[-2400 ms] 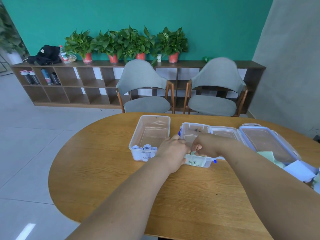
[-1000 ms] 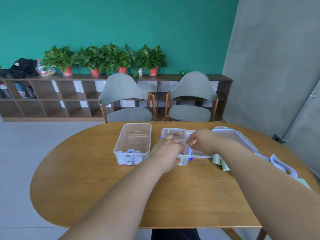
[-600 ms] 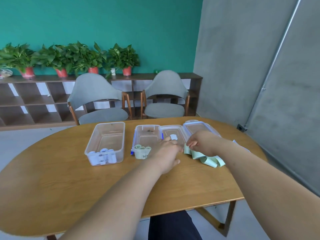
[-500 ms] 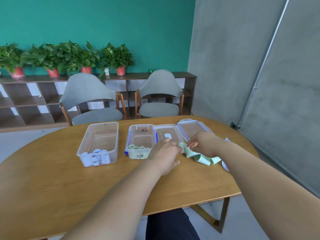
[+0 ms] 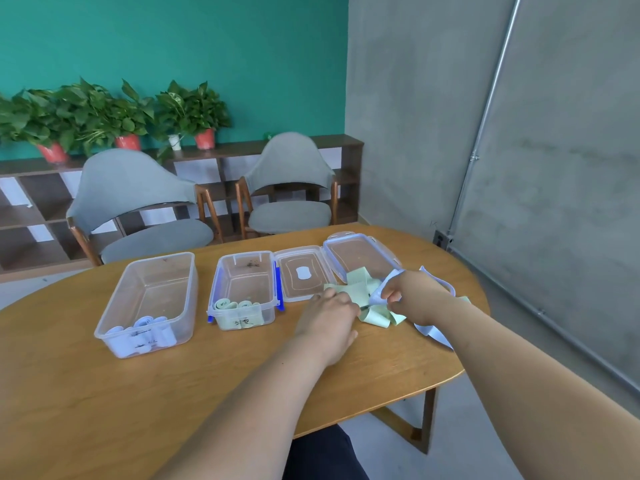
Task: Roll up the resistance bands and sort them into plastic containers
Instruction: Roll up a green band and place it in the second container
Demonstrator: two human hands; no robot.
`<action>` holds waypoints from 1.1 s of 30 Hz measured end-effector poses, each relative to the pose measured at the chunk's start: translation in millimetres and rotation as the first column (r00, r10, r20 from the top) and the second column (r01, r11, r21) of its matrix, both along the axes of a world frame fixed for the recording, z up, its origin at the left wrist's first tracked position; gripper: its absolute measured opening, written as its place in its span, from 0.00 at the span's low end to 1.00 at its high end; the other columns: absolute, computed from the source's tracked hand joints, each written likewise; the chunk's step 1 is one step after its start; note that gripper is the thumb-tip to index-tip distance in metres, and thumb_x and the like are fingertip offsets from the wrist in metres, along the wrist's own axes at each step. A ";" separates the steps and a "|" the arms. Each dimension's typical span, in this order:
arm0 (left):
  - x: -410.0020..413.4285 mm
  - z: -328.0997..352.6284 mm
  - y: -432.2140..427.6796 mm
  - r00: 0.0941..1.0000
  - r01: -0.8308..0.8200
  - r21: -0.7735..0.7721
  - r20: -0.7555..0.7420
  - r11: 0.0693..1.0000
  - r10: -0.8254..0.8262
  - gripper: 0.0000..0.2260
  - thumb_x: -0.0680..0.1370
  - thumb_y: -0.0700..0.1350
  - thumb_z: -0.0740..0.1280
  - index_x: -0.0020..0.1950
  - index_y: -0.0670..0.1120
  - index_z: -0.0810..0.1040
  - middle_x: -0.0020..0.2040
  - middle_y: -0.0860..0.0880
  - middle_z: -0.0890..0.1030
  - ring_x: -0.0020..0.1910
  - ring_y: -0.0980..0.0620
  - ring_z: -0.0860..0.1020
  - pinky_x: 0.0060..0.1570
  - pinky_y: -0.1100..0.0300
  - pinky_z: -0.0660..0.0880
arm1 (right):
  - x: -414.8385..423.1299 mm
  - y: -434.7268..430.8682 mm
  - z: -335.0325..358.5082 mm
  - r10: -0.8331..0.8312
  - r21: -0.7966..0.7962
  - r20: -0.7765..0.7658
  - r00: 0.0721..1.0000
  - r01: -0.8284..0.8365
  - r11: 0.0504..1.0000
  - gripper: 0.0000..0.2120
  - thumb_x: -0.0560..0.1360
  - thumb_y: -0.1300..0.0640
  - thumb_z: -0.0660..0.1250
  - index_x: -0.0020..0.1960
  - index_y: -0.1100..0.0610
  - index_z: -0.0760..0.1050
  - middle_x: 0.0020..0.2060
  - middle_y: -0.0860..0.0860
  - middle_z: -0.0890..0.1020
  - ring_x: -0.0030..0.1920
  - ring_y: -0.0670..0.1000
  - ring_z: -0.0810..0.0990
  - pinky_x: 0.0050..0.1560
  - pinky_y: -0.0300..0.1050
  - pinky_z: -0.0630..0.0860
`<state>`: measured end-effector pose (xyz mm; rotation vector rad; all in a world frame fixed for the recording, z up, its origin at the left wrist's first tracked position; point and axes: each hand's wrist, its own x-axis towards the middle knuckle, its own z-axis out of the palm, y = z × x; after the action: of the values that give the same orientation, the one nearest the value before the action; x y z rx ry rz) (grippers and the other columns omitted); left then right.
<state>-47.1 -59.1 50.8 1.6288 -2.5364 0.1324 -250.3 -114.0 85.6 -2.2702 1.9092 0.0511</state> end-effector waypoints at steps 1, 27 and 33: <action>-1.4 -3.1 -2.2 1.000 -0.007 0.001 -0.009 1.000 0.007 0.19 0.83 0.53 0.67 0.73 0.51 0.76 0.68 0.51 0.76 0.70 0.46 0.69 0.69 0.50 0.69 | -0.7 -2.0 -2.6 -0.019 0.010 -0.012 1.000 0.019 1.000 0.15 0.77 0.61 0.60 0.34 0.49 0.63 0.30 0.46 0.67 0.29 0.47 0.64 0.27 0.37 0.61; 16.0 -17.8 -35.2 0.937 -0.120 0.108 -0.316 0.987 0.148 0.22 0.82 0.51 0.69 0.76 0.54 0.71 0.73 0.53 0.74 0.72 0.51 0.72 0.67 0.52 0.74 | 21.4 -47.8 -53.5 -0.060 0.004 0.421 0.905 0.064 0.998 0.16 0.77 0.51 0.75 0.64 0.49 0.80 0.46 0.43 0.82 0.50 0.47 0.81 0.46 0.41 0.75; 15.2 -11.4 -26.8 0.919 -0.154 0.098 -0.353 0.983 0.179 0.25 0.82 0.52 0.70 0.78 0.55 0.69 0.71 0.54 0.71 0.69 0.50 0.74 0.59 0.53 0.76 | 24.4 -36.5 -41.9 -0.029 0.007 0.535 0.844 0.030 1.000 0.16 0.76 0.54 0.74 0.63 0.49 0.80 0.45 0.45 0.85 0.44 0.43 0.82 0.36 0.34 0.70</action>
<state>-31.8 -85.8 39.3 1.7087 -2.1490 -0.2218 -225.9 -150.6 43.7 -1.9669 1.6314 -0.5349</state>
